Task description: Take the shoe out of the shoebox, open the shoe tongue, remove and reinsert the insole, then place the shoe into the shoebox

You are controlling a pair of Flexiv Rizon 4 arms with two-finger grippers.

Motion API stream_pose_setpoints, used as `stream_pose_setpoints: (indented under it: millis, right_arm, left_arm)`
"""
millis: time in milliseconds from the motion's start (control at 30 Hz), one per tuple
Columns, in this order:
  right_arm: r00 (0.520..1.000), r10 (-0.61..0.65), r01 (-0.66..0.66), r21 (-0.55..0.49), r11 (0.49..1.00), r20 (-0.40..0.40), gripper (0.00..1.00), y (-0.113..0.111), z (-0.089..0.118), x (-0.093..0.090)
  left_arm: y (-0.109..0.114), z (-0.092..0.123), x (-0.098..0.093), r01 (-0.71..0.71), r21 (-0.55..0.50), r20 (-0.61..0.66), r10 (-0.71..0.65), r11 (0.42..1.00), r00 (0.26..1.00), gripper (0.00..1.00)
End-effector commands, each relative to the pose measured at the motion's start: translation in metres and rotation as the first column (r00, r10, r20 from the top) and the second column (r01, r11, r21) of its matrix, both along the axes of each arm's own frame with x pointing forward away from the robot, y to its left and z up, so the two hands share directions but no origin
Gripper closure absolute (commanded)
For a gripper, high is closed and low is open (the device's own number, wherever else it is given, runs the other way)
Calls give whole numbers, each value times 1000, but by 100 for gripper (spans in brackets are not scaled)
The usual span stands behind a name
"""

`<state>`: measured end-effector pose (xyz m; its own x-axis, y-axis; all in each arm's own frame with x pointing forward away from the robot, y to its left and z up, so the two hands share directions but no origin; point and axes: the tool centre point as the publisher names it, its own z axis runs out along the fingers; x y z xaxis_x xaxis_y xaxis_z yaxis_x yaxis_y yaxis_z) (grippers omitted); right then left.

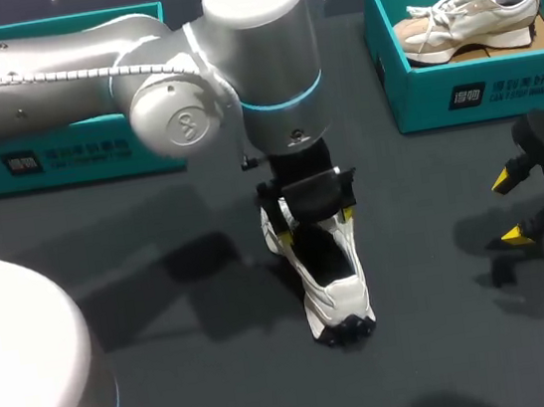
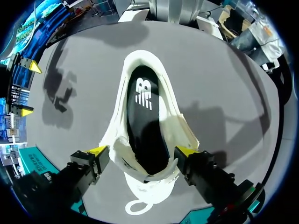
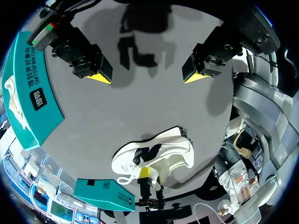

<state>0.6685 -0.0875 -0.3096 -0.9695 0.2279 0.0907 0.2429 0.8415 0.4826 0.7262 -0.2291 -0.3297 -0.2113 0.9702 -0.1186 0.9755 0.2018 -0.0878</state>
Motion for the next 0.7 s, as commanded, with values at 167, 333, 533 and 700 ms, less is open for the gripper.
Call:
stream_pose_setpoints:
  millis: [167,333,533,700]
  right_arm:
    - [1000,-1,1,-2,1000,1,0,0,0,-1]
    - [1000,-1,1,-2,1000,1,0,0,0,-1]
    - [1000,-1,1,-2,1000,1,0,0,0,-1]
    - [1000,-1,1,-2,1000,1,0,0,0,-1]
  left_arm:
    - [17,14,21,-11,-12,-4,11,1000,1000,12]
    - [25,25,35,-21,-21,1,21,1000,1000,14]
    - [30,37,52,-33,-36,-11,32,999,999,35]
    - [30,45,65,-36,-42,-25,35,998,999,50]
